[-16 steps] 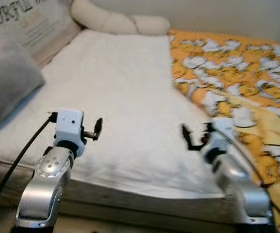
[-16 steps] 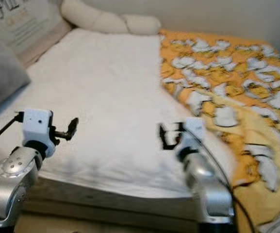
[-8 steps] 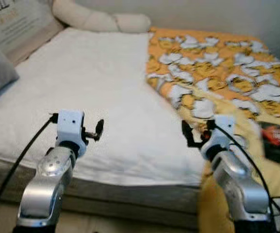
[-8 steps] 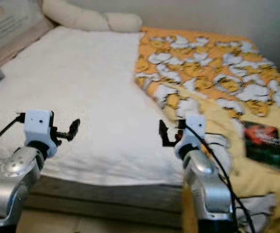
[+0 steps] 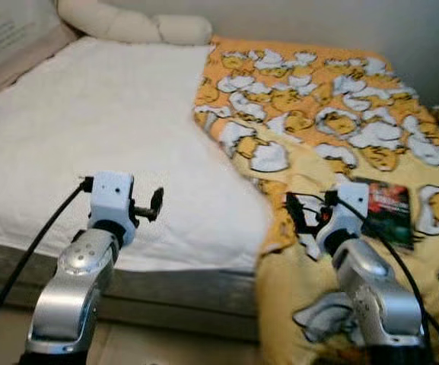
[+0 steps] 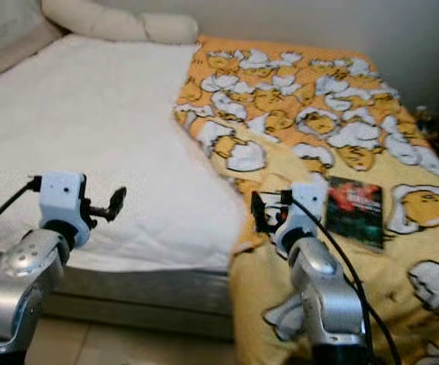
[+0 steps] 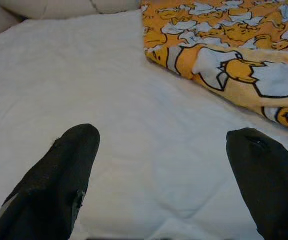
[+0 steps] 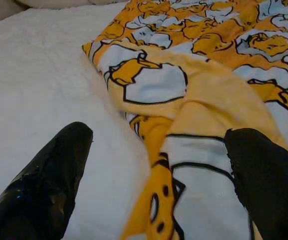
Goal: Clean up the room
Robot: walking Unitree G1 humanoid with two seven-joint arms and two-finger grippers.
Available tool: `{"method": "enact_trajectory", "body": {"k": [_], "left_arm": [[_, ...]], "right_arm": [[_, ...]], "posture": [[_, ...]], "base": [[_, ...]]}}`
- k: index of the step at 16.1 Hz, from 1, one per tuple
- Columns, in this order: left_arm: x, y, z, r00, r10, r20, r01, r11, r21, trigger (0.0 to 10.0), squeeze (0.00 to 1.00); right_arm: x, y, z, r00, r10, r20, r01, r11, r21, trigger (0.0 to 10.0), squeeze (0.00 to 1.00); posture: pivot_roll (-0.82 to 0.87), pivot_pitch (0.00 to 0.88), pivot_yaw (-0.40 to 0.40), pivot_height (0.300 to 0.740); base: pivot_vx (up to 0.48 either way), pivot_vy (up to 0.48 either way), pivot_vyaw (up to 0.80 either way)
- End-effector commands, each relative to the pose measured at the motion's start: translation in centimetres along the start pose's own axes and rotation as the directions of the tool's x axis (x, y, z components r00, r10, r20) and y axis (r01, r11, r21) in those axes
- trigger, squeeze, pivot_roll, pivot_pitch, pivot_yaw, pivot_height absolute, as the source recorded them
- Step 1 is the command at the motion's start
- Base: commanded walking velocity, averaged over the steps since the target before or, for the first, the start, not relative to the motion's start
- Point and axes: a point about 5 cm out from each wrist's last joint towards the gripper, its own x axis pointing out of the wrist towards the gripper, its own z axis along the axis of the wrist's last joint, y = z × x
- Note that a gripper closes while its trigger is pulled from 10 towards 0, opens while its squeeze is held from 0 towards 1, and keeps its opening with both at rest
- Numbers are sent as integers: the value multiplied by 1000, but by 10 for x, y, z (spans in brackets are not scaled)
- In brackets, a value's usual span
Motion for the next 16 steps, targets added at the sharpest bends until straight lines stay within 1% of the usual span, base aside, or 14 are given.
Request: {"method": "enact_trajectory", "body": {"k": [1,3,13,14,16], "left_arm": [[0,3,0,1000,16,1,-16,1000,12,10000,855],[0,3,0,1000,18,3,-18,1000,21,10000,859],[2,5,1,999,30,15,-30,999,40,10000,851],[2,6,0,999,32,15,-33,999,43,10000,847],[2,5,0,999,32,14,-32,999,43,10000,847]], "right_arm": [[1,6,4,1000,23,16,-23,1000,-7,10000,0],[2,7,3,999,39,12,-39,999,-13,10000,0],[3,6,3,999,40,9,-40,999,-8,10000,0],[3,5,0,999,35,2,-35,999,-17,10000,0],[2,1,-3,1000,8,-15,-7,1000,14,10000,0]], "posture": [[-97,0,-25,740],[-100,0,-24,740],[-102,0,-29,740],[-103,0,-29,740],[-108,0,-25,740]], "base": [[0,-289,0],[0,-315,0],[0,-473,800],[0,-480,0],[0,-480,0]]}}
